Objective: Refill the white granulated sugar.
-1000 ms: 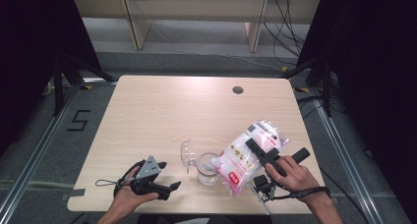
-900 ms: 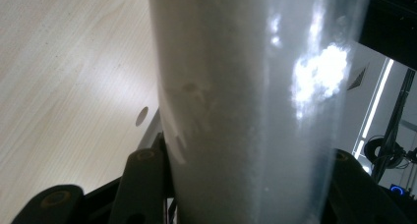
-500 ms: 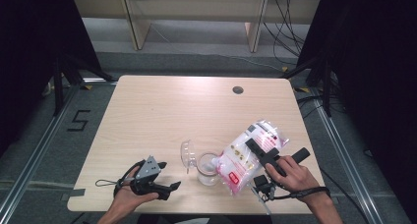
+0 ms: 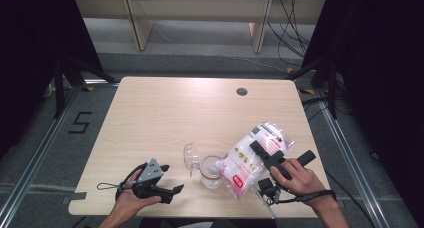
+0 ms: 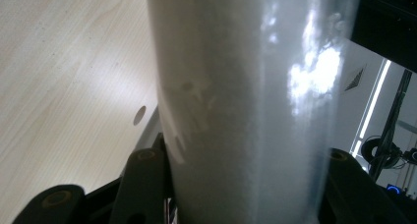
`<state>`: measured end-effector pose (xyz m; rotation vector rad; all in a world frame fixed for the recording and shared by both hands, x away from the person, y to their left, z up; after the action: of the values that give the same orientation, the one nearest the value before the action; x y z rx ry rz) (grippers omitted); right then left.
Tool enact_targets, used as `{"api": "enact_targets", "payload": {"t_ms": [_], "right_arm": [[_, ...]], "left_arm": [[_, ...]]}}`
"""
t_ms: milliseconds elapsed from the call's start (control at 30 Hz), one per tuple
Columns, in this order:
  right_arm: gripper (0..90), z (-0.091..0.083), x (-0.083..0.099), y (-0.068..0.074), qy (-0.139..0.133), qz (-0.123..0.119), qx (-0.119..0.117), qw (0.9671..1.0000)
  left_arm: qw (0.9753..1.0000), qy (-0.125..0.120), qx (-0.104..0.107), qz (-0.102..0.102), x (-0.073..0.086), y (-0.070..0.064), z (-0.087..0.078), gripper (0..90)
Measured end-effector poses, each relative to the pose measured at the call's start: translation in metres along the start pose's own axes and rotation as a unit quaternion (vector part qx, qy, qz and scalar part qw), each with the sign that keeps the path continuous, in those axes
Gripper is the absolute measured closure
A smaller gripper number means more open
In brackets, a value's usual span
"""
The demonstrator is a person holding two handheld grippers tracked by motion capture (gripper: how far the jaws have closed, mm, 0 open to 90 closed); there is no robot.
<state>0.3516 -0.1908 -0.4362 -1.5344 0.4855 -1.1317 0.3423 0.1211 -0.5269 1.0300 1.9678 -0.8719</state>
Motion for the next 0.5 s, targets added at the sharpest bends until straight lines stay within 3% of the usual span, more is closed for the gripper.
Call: {"api": "enact_targets", "payload": {"t_ms": [233, 333, 433, 500], "right_arm": [[57.6, 0.0, -0.0001, -0.0002, -0.001, -0.002, 0.002, 1.0], [57.6, 0.0004, -0.0002, -0.0021, -0.005, -0.014, -0.002, 0.9999], [57.7, -0.0002, -0.0011, -0.0013, -0.002, -0.004, 0.004, 1.0], [57.7, -0.0002, -0.0013, -0.0016, -0.003, -0.006, 0.003, 1.0]], "left_arm": [[1.0, 0.0, 0.0, 0.0, 0.0, -0.0002, 0.0, 15.5], [1.0, 0.0, 0.0, 0.0, 0.0, 0.0, 0.0, 15.5], [1.0, 0.008, 0.004, 0.001, 0.0002, 0.0003, -0.0013, 15.5], [1.0, 0.0, -0.001, 0.0, -0.0001, 0.0001, -0.0003, 15.5]]}}
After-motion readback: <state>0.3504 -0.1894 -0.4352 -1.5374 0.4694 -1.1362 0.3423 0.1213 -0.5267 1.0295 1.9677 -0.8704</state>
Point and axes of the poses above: each handheld gripper's, and its own axes: z roughly forward along the jaws, x roughly out of its underside, y roughly to its left, the point moved 5 cm from there along z, roughly forward along the jaws, and after that the axes turned 15 degrees about x, right-handed, at the moved point
